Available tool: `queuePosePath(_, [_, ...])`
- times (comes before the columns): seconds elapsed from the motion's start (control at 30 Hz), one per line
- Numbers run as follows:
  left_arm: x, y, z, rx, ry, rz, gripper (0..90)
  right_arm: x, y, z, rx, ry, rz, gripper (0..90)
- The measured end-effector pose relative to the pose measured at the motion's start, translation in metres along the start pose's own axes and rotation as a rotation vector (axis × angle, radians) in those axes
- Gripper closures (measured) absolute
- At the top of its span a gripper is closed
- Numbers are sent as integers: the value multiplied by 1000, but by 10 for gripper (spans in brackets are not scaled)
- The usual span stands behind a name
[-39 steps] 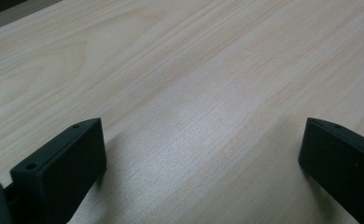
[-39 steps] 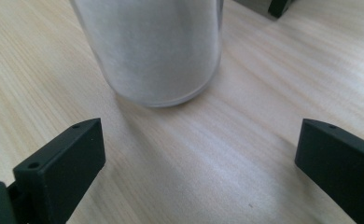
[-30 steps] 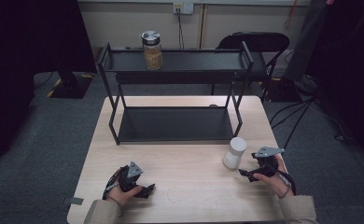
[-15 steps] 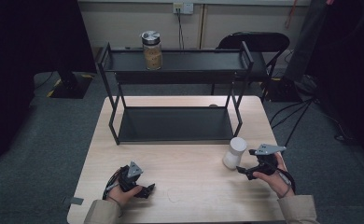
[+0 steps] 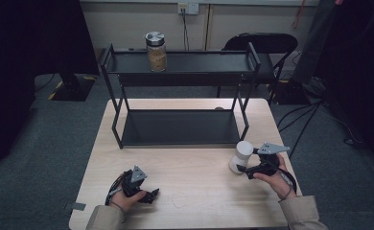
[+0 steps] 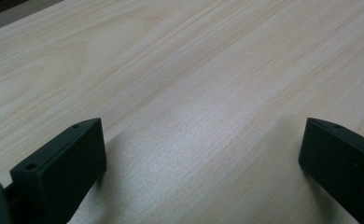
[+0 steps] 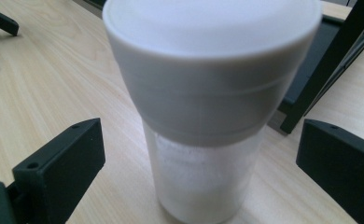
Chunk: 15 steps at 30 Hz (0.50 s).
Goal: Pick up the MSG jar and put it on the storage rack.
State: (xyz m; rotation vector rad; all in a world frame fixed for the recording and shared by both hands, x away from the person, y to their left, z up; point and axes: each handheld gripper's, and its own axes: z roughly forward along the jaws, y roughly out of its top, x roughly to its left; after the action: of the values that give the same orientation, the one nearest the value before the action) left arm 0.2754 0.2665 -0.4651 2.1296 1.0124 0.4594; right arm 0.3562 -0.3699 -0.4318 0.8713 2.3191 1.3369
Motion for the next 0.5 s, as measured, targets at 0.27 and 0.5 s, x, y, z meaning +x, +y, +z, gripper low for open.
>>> queuePosePath(0.27, [-1,0,0,2,3,-1,0,-1,-2,6,-29,4,27,0])
queuePosePath(0.5, [-1,-1,0,-2,3,-5,0,-4,-2,10,-31,12,41,111])
